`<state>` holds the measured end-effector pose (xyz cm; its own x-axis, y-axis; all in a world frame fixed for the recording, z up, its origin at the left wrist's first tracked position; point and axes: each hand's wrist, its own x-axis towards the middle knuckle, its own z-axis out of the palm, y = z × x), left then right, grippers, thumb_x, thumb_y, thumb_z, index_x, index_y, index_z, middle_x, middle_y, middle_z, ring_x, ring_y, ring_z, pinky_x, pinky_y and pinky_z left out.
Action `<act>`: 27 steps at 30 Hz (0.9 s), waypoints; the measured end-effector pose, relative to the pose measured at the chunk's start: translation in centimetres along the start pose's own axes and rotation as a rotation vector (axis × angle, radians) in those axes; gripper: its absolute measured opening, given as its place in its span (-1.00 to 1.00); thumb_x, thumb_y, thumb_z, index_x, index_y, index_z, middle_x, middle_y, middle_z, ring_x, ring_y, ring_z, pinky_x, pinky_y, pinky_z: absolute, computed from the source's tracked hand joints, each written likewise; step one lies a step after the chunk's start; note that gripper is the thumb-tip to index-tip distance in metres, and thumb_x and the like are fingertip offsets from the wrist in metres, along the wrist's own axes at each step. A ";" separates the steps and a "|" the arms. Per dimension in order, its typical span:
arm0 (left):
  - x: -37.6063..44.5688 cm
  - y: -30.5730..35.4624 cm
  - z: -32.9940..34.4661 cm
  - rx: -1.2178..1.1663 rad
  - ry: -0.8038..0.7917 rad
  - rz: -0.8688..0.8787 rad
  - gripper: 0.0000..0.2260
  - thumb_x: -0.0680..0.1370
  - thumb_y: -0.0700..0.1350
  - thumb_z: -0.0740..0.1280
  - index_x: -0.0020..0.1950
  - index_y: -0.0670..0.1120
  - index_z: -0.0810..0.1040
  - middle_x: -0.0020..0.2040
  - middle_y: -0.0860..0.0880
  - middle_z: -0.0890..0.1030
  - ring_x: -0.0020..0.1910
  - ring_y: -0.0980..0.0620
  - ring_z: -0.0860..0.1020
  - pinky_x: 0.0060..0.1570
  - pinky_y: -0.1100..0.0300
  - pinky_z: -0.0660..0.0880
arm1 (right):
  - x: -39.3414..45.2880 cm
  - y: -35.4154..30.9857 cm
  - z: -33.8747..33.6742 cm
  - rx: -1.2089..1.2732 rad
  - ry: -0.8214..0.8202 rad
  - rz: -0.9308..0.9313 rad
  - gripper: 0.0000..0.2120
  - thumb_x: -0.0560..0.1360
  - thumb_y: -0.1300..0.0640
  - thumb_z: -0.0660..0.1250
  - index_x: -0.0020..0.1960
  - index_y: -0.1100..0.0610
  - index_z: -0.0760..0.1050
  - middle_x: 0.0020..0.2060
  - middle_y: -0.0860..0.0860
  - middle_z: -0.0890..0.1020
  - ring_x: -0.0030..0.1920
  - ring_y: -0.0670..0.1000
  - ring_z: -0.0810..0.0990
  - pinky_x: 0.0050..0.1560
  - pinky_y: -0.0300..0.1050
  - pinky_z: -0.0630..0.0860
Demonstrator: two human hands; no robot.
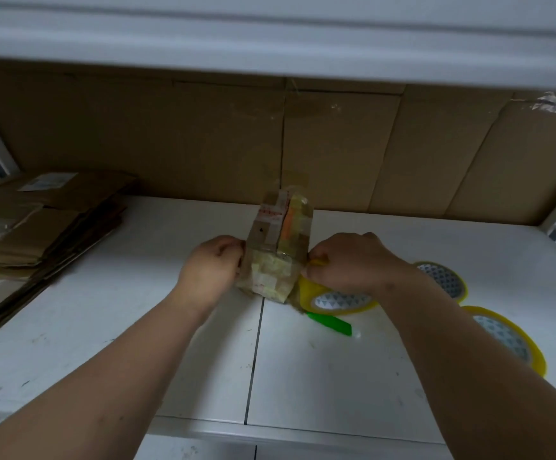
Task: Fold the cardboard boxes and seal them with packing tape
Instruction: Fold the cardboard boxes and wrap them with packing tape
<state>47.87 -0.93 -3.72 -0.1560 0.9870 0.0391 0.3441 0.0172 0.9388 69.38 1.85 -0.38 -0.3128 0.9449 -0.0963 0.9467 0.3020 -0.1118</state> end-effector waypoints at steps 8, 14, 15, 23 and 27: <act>-2.4 -0.4 -3.2 0.147 0.023 0.058 -0.76 0.53 0.16 0.40 -0.12 0.00 0.65 -0.17 0.03 0.67 -0.11 -0.02 0.64 0.01 -0.11 0.60 | -1.7 -2.3 0.5 0.077 0.021 -0.049 -0.66 0.53 -0.25 0.18 0.16 -0.16 0.58 0.08 -0.11 0.62 0.04 -0.03 0.51 0.18 -0.02 0.29; -5.0 -2.6 -5.1 0.166 0.041 0.087 -0.73 0.50 0.16 0.42 0.14 0.09 0.56 -0.09 0.00 0.67 -0.12 -0.03 0.66 -0.05 -0.07 0.62 | -3.9 -4.2 1.4 0.120 0.040 -0.105 -0.62 0.43 -0.31 0.18 0.07 -0.18 0.63 -0.02 -0.13 0.67 0.01 -0.05 0.56 0.23 -0.02 0.34; -5.4 -3.1 -5.3 0.214 0.056 0.110 -0.70 0.51 0.17 0.41 0.18 0.12 0.51 -0.09 0.02 0.67 -0.12 -0.01 0.65 -0.05 -0.08 0.62 | -4.1 -4.6 1.8 0.134 0.024 -0.104 -0.56 0.40 -0.36 0.13 0.04 -0.18 0.63 -0.07 -0.14 0.67 -0.04 -0.07 0.56 0.20 -0.01 0.32; -6.5 -5.8 -6.6 0.621 -0.012 0.425 -0.62 0.60 0.09 0.29 0.42 0.14 0.48 0.11 0.04 0.68 -0.02 0.03 0.62 -0.06 0.22 0.49 | -4.8 -7.5 4.9 -0.054 0.131 -0.063 -0.41 0.44 -0.51 -0.02 -0.14 -0.10 0.56 -0.38 -0.12 0.52 -0.29 -0.14 0.41 0.02 0.07 0.24; -5.9 -6.2 -6.9 0.631 -0.071 0.469 -0.61 0.56 0.08 0.37 0.39 0.09 0.52 0.11 0.01 0.68 -0.10 0.07 0.59 -0.08 0.27 0.45 | -4.7 -8.2 5.0 -0.126 0.151 -0.001 -0.42 0.45 -0.50 0.01 -0.15 -0.07 0.55 -0.37 -0.12 0.50 -0.30 -0.10 0.39 -0.03 0.06 0.18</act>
<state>40.24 -7.97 -7.35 0.1877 0.9212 0.3407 0.8231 -0.3368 0.4572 62.70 -5.72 -3.99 -0.3074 0.9500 0.0547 0.9516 0.3071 0.0138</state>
